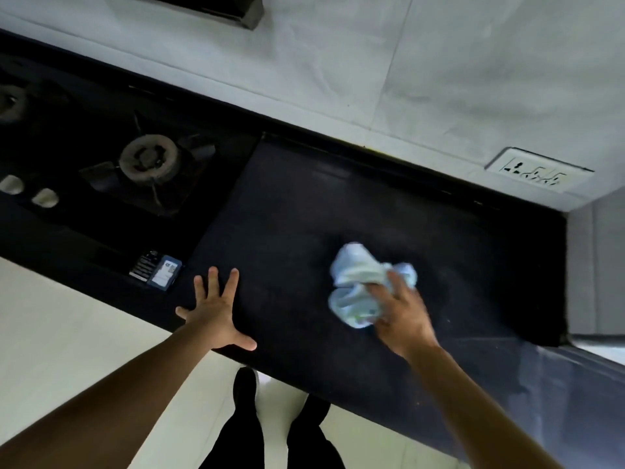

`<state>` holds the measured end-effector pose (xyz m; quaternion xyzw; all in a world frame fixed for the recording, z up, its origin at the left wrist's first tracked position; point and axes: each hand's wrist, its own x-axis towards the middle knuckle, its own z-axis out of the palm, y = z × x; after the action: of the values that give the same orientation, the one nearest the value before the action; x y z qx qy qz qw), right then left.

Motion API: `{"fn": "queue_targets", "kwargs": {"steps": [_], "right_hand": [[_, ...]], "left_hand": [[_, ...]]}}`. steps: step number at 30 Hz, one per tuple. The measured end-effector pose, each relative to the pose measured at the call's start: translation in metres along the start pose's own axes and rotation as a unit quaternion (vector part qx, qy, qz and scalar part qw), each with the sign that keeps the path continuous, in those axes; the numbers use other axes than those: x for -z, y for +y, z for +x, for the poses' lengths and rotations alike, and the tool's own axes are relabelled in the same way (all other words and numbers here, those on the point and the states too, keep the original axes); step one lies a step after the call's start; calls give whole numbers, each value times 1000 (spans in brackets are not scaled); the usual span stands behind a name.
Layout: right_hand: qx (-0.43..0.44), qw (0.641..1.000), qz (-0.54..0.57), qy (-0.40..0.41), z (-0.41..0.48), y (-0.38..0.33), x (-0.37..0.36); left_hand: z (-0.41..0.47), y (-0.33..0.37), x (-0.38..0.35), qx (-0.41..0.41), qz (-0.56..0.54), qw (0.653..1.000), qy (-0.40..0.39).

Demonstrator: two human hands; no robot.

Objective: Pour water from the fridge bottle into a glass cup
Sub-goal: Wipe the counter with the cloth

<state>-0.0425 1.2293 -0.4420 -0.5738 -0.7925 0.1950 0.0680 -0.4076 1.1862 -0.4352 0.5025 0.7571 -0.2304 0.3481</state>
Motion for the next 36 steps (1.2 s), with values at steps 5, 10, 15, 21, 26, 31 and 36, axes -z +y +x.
{"fn": "queue_targets", "kwargs": {"steps": [5,10,15,21,26,31,36], "right_hand": [[-218,971,6,100,-118,28,-13],[-34,997,19,59,-104,-86,-73],[101,994,-12,-25,9,-118,-68],[-204,973,-8,110,-5,11,-9],[-337,932,28,133,-96,-21,-44],[-148,985,34,79,-54,-115,-73],[213,975,-22,-63,-26,-114,-76]], "left_hand": [[3,-2,-4,-10,-2,1000,17],[1,0,-3,-14,4,1000,12],[0,1,-2,-15,12,1000,15],[7,-5,-5,-28,18,999,22],[10,-5,-7,-29,12,999,26],[8,-3,-6,-21,23,999,29],[7,-6,-8,-34,28,998,46]]}}
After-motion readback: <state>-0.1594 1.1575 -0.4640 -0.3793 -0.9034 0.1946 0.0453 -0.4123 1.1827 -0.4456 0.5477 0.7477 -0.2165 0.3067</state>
